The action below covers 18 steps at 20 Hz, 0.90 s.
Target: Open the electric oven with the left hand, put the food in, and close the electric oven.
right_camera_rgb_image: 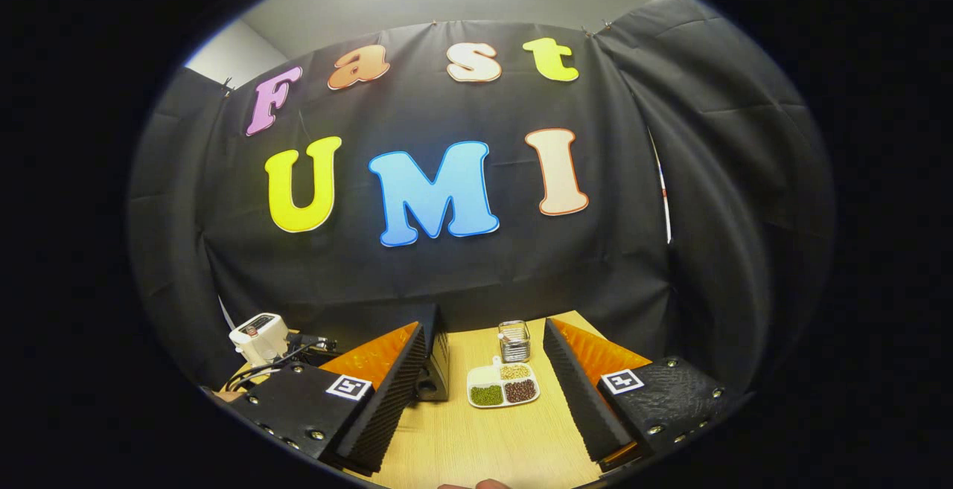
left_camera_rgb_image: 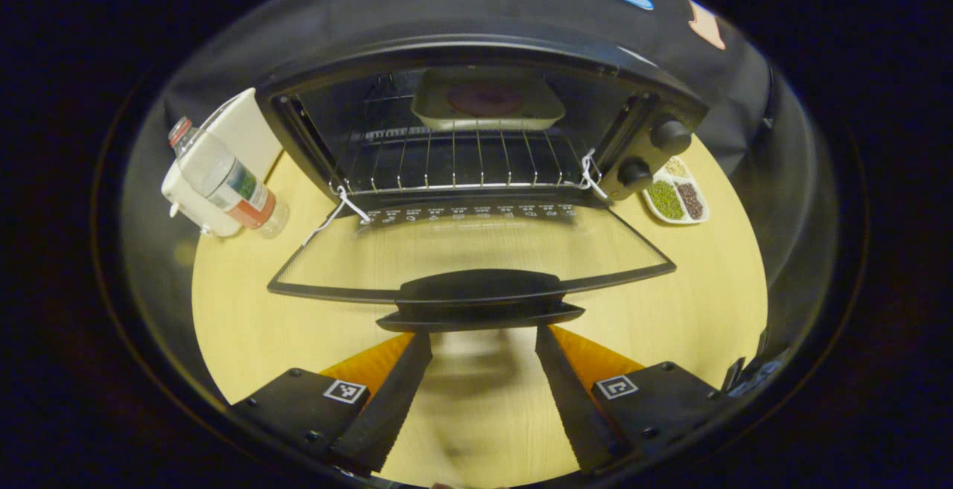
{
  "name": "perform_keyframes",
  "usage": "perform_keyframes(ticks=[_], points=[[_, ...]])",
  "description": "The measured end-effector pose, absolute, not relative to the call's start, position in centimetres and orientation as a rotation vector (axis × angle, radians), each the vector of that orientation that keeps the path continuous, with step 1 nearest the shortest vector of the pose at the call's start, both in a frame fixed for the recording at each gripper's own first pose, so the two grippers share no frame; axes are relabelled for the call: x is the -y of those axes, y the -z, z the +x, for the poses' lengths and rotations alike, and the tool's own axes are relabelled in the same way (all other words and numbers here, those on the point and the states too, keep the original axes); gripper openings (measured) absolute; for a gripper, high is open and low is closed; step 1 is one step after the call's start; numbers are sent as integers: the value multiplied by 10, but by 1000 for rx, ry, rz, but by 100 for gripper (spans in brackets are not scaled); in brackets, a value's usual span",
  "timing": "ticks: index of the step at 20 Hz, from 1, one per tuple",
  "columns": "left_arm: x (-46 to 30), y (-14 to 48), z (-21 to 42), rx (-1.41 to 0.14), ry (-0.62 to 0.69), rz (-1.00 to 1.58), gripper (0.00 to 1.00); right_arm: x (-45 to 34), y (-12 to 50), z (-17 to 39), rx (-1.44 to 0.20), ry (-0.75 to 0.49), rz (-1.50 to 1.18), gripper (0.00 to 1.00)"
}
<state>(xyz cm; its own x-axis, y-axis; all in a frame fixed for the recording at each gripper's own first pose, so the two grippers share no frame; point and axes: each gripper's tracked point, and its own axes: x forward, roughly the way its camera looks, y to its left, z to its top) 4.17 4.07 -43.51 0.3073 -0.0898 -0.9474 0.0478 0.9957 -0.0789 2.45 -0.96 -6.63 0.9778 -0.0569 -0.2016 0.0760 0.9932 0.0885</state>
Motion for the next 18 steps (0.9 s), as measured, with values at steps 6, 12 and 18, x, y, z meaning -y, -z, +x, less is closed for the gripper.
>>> perform_keyframes(ticks=[6,12,18], points=[[-40,419,55,-1196,83,-35,96,17,60,18,-179,90,79,96],[-41,402,70,-1124,65,-25,92,22,64,11,-188,100,76,96],[-47,377,77,-1045,41,-36,92,27,66,2,-193,109,77,96]])
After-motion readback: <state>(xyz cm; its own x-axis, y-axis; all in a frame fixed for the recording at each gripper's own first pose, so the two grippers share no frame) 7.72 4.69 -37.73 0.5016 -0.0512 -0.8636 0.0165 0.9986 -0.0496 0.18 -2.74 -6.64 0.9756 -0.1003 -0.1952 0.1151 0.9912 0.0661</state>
